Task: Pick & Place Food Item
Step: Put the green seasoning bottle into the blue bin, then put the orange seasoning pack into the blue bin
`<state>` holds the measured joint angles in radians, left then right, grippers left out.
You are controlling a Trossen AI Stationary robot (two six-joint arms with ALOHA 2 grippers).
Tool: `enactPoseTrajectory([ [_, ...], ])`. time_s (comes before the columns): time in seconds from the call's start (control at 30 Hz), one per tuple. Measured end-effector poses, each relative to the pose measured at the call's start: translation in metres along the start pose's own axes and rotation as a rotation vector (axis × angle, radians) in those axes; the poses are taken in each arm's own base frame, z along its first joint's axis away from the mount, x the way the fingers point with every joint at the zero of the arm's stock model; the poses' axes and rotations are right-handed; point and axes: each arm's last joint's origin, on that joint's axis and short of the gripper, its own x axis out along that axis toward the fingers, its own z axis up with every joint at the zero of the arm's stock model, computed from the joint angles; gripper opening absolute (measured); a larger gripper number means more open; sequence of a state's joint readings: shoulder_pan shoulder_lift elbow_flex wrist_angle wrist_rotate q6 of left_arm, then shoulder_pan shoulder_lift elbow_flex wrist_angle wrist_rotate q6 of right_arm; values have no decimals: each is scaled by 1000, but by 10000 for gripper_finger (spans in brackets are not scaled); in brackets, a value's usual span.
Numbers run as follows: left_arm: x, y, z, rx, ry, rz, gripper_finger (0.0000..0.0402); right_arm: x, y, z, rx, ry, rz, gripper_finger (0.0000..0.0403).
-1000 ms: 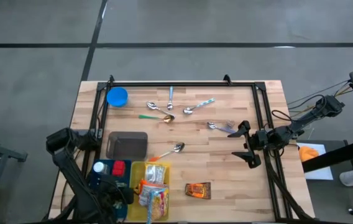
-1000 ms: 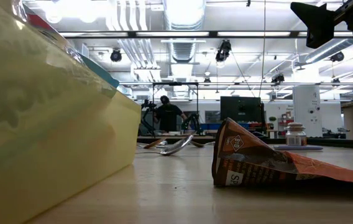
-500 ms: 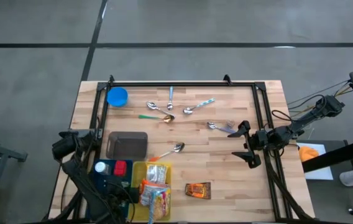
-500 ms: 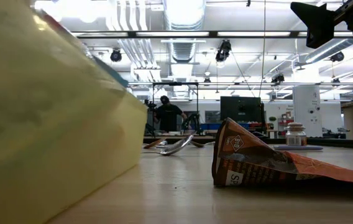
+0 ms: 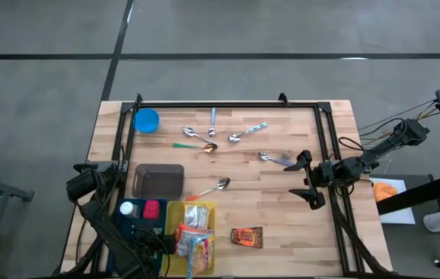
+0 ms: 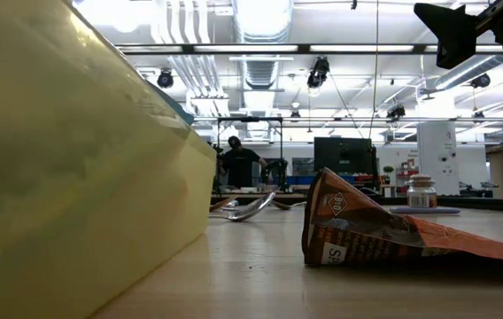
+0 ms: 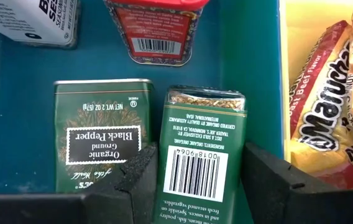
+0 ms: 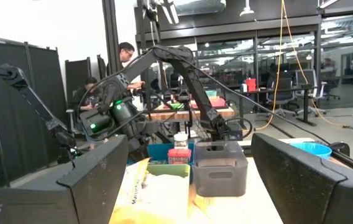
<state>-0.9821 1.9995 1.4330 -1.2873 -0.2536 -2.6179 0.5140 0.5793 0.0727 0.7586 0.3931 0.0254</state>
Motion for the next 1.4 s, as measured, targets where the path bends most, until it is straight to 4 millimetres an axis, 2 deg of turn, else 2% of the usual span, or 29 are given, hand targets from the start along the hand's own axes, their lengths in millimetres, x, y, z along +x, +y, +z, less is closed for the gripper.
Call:
enactPoseTrajectory([
  [0.13,0,0,0,2,2,-1,201,0,0,0,0,0,0,338],
  [0.37,0,0,0,2,1,-3,279,0,0,0,0,0,1,338],
  [0.53,0,0,0,2,2,-2,312,0,0,0,0,0,0,338],
  [0.93,-2,0,1,10,7,-4,317,0,0,0,0,0,1,338],
  [1.4,-54,4,44,126,113,-149,317,0,0,0,0,0,0,338],
])
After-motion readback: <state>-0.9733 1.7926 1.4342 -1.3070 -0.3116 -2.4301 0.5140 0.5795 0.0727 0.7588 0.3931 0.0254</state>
